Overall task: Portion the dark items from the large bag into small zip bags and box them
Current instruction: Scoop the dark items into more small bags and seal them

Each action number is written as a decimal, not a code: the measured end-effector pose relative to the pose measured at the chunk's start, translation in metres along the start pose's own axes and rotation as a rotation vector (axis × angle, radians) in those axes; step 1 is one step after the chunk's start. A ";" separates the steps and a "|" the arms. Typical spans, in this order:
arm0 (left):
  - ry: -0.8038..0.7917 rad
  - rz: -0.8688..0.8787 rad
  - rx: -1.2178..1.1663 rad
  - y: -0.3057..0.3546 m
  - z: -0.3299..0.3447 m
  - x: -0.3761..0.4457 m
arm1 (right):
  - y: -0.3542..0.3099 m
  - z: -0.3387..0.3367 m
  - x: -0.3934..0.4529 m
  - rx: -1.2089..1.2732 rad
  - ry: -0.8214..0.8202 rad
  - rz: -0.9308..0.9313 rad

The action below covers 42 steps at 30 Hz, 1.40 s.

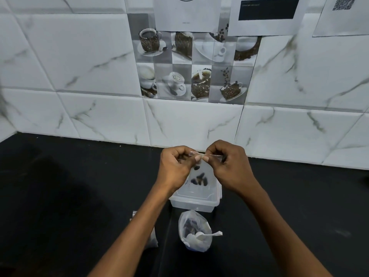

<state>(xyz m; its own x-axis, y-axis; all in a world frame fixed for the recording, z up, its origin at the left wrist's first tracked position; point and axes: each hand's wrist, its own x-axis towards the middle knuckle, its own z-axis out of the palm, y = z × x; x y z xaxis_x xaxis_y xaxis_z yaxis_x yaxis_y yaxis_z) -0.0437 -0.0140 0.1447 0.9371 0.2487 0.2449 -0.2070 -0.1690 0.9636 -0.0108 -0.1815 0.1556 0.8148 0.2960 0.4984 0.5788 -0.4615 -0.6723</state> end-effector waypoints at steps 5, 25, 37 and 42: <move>0.091 -0.061 0.002 -0.001 -0.005 0.004 | 0.010 -0.003 -0.004 0.121 -0.014 0.107; 0.089 -0.158 -0.089 -0.044 -0.033 -0.018 | 0.018 0.027 -0.015 0.178 -0.206 0.105; 0.149 -0.135 0.099 -0.065 -0.048 -0.049 | 0.011 0.071 -0.032 0.070 -0.301 0.036; 0.233 -0.230 0.095 -0.078 -0.055 -0.062 | 0.018 0.088 -0.041 0.103 -0.384 0.095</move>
<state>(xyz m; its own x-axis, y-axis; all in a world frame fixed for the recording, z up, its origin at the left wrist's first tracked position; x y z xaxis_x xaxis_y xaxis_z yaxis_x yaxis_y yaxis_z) -0.1014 0.0366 0.0606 0.8647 0.4996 0.0511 0.0393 -0.1687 0.9849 -0.0307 -0.1282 0.0750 0.8060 0.5556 0.2043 0.4846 -0.4212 -0.7666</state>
